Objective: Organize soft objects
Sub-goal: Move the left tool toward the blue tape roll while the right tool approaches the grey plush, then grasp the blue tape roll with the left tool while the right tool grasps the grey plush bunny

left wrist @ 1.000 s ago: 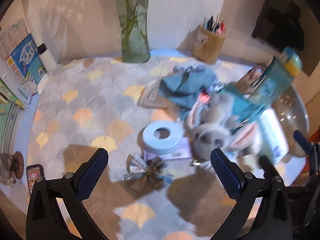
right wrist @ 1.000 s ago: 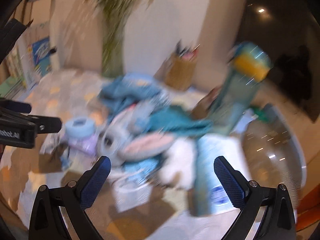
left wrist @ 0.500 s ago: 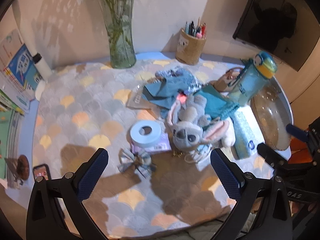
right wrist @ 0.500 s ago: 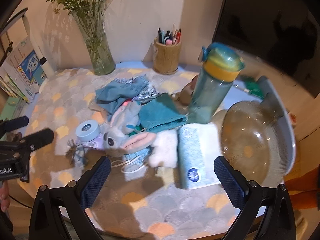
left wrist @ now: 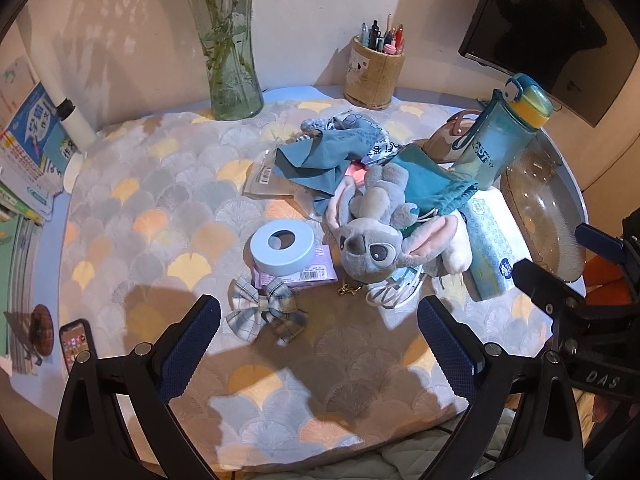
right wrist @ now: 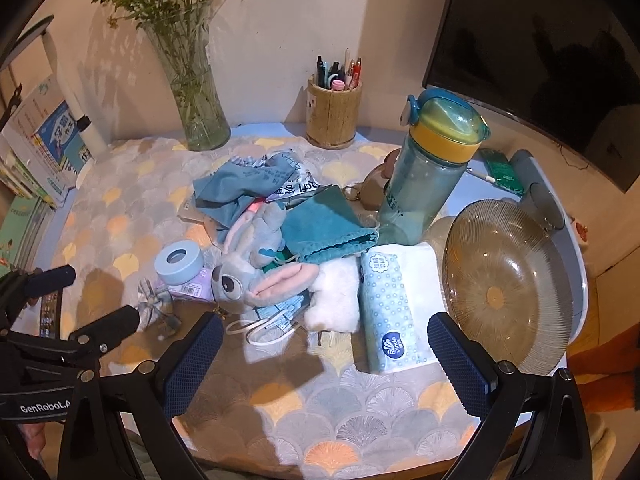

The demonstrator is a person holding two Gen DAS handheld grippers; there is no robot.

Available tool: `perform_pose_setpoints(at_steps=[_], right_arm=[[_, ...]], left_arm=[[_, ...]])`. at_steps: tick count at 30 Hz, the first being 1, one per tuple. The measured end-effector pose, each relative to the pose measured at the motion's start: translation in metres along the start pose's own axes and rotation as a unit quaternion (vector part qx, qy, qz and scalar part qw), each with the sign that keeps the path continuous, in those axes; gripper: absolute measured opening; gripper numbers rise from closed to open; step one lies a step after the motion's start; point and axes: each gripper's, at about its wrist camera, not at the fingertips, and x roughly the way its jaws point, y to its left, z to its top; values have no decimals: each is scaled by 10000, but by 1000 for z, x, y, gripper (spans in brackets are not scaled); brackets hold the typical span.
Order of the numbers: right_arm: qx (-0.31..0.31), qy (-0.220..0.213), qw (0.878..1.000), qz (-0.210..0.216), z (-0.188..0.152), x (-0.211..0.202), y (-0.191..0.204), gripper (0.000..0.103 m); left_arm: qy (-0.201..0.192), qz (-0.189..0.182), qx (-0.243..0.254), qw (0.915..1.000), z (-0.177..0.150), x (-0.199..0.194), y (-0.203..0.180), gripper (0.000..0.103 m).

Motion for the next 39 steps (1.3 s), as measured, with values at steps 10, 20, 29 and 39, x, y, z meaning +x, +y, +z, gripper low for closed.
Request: perform_pose_setpoints(at_steps=[10, 20, 29, 39], right_arm=[[-55, 77, 10000, 24, -4, 5, 2, 103], [-129, 315, 9994, 71, -5, 18, 8, 103], [-64, 399, 9990, 199, -3, 23, 8, 103], [2, 501, 9983, 297, -1, 31, 7, 103]], left_arm=[[210, 2, -285, 9994, -5, 12, 9, 99], [290, -8, -446, 9986, -6, 18, 13, 100], [386, -47, -592, 9975, -6, 23, 19, 100], [669, 13, -604, 9959, -6, 37, 21, 100]])
